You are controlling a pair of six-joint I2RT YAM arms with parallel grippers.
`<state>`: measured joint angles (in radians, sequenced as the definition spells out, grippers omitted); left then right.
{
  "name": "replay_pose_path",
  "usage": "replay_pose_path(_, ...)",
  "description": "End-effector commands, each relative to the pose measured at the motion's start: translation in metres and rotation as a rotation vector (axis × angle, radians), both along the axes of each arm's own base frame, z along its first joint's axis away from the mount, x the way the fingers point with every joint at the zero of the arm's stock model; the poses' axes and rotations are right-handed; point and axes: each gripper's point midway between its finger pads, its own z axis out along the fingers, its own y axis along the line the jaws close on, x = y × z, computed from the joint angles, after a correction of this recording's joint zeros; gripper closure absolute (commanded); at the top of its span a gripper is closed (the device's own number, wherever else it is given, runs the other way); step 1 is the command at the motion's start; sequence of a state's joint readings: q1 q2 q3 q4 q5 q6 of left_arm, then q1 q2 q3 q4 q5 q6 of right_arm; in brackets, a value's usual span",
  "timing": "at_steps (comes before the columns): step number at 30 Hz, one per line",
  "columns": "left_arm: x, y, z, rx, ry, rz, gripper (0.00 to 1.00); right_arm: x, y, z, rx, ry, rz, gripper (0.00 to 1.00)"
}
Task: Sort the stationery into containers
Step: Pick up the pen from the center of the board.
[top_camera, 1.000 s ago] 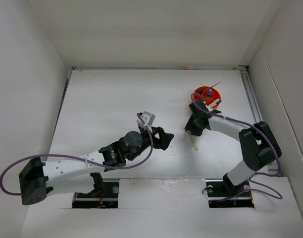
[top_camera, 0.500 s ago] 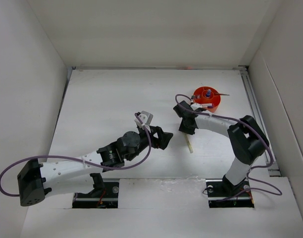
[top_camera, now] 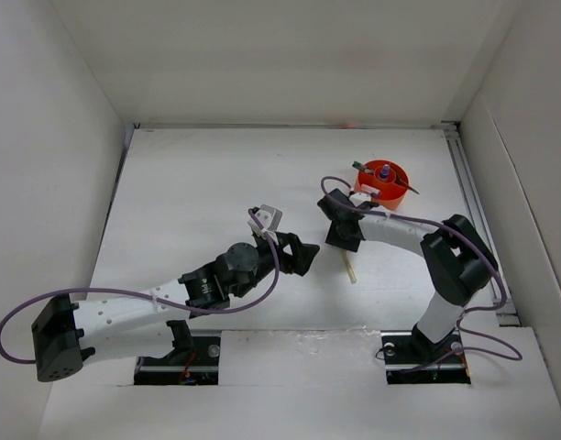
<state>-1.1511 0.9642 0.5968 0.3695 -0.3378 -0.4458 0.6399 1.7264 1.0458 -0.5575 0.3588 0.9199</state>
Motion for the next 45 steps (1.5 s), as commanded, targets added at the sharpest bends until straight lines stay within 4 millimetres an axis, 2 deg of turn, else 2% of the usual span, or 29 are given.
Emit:
replay_pose_path(1, 0.003, 0.002, 0.010, -0.024, -0.026, 0.017, 0.28, -0.016, 0.010, 0.001, 0.042, 0.037, 0.034, 0.51)
replay_pose_path(7, 0.004, 0.001, 0.007, -0.016, -0.022, 0.017, 0.28, -0.022, 0.012, -0.003, 0.042, 0.052, 0.046, 0.54)
replay_pose_path(13, 0.004, 0.000, 0.004, -0.007, -0.019, 0.017, 0.28, -0.027, 0.002, -0.004, 0.010, 0.053, 0.046, 0.54)
replay_pose_path(14, 0.004, 0.000, 0.004, -0.007, -0.019, 0.017, 0.28, -0.027, 0.002, -0.004, 0.010, 0.053, 0.046, 0.60)
replay_pose_path(18, 0.004, 0.000, 0.004, -0.007, -0.019, 0.017, 0.28, -0.023, 0.001, -0.008, 0.025, 0.060, 0.050, 0.72)
replay_pose_path(19, 0.004, 0.000, 0.004, -0.007, -0.019, 0.017, 0.28, -0.014, 0.004, -0.001, 0.040, 0.040, 0.040, 0.75)
replay_pose_path(20, 0.004, 0.000, 0.004, -0.007, -0.019, 0.017, 0.28, -0.015, 0.003, -0.005, 0.032, 0.051, 0.040, 0.78)
replay_pose_path(21, 0.006, 0.002, 0.004, -0.007, -0.020, 0.029, 0.28, -0.013, 0.006, -0.003, 0.045, 0.049, 0.043, 0.86)
replay_pose_path(24, 0.006, 0.002, 0.004, -0.007, -0.020, 0.029, 0.28, -0.008, 0.010, -0.002, 0.069, 0.051, 0.048, 0.98)
replay_pose_path(26, 0.006, 0.002, 0.004, -0.007, -0.020, 0.029, 0.28, -0.003, 0.013, 0.001, 0.091, 0.041, 0.044, 1.00)
replay_pose_path(29, 0.006, 0.002, 0.004, -0.007, -0.020, 0.029, 0.28, 0.010, 0.022, 0.025, 0.193, -0.022, 0.046, 1.00)
replay_pose_path(31, 0.006, 0.001, 0.001, 0.002, -0.016, 0.029, 0.28, 0.018, 0.027, 0.049, 0.247, -0.077, 0.057, 1.00)
replay_pose_path(32, 0.006, 0.001, 0.001, 0.002, -0.016, 0.029, 0.28, 0.026, 0.031, 0.072, 0.298, -0.131, 0.053, 1.00)
replay_pose_path(33, 0.006, 0.001, 0.001, 0.002, -0.016, 0.029, 0.28, 0.030, 0.032, 0.075, 0.316, -0.144, 0.050, 1.00)
replay_pose_path(34, 0.006, 0.001, 0.001, 0.002, -0.016, 0.029, 0.28, 0.034, 0.037, 0.099, 0.362, -0.200, 0.063, 1.00)
replay_pose_path(35, 0.006, 0.001, 0.001, 0.002, -0.016, 0.029, 0.28, 0.040, 0.037, 0.112, 0.388, -0.233, 0.061, 1.00)
replay_pose_path(36, 0.006, 0.001, 0.001, 0.002, -0.016, 0.029, 0.28, 0.047, 0.032, 0.126, 0.403, -0.267, 0.046, 1.00)
replay_pose_path(37, 0.006, 0.001, 0.001, 0.002, -0.016, 0.029, 0.28, 0.054, 0.030, 0.154, 0.435, -0.330, 0.042, 1.00)
replay_pose_path(39, 0.007, 0.000, 0.003, -0.007, -0.020, 0.029, 0.28, 0.063, 0.020, 0.180, 0.456, -0.403, 0.016, 1.00)
replay_pose_path(40, 0.008, 0.001, 0.003, -0.006, -0.021, 0.040, 0.28, 0.074, 0.011, 0.200, 0.476, -0.461, -0.007, 1.00)
replay_pose_path(41, 0.008, 0.001, 0.003, -0.006, -0.021, 0.040, 0.28, 0.076, 0.004, 0.217, 0.491, -0.502, -0.020, 1.00)
replay_pose_path(42, 0.008, 0.001, 0.003, -0.006, -0.021, 0.040, 0.28, 0.080, -0.002, 0.229, 0.501, -0.535, -0.032, 1.00)
replay_pose_path(43, 0.007, 0.000, 0.003, -0.007, -0.020, 0.031, 0.28, 0.088, -0.018, 0.239, 0.487, -0.575, -0.077, 1.00)
replay_pose_path(45, 0.007, 0.001, 0.001, -0.008, -0.021, 0.031, 0.28, 0.095, -0.036, 0.262, 0.478, -0.653, -0.125, 1.00)
